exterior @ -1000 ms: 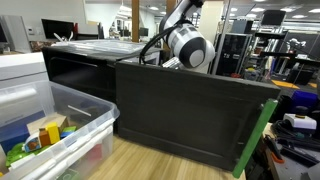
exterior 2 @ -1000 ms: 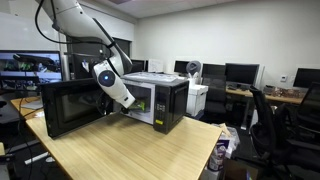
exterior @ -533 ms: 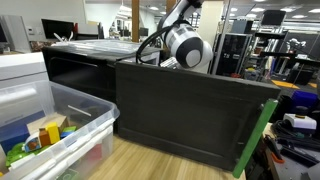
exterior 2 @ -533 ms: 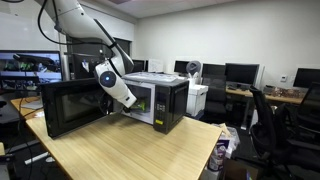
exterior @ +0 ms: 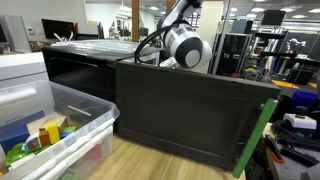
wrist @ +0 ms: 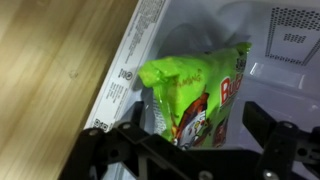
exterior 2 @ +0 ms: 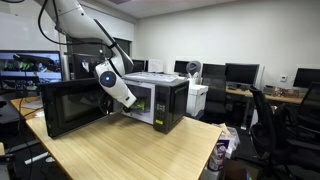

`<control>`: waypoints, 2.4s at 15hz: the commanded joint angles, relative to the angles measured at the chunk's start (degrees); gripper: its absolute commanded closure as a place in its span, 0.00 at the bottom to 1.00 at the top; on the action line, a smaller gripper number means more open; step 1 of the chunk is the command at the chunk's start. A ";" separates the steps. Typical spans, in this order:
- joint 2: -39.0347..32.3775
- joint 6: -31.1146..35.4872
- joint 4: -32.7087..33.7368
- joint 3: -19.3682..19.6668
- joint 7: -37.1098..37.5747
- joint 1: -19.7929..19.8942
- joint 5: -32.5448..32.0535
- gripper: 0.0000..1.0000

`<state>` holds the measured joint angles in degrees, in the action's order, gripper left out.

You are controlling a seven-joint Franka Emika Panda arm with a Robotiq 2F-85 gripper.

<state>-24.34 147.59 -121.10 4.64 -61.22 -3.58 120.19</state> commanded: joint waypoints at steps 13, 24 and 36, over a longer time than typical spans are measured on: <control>1.50 -1.09 -2.29 1.09 3.11 -0.59 -2.85 1.00; 9.55 -1.41 -9.43 2.69 12.80 2.79 -16.66 1.00; 18.01 -2.14 -15.00 2.63 22.47 5.81 -30.41 1.00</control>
<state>-10.53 147.26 -133.03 7.54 -42.15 0.84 93.29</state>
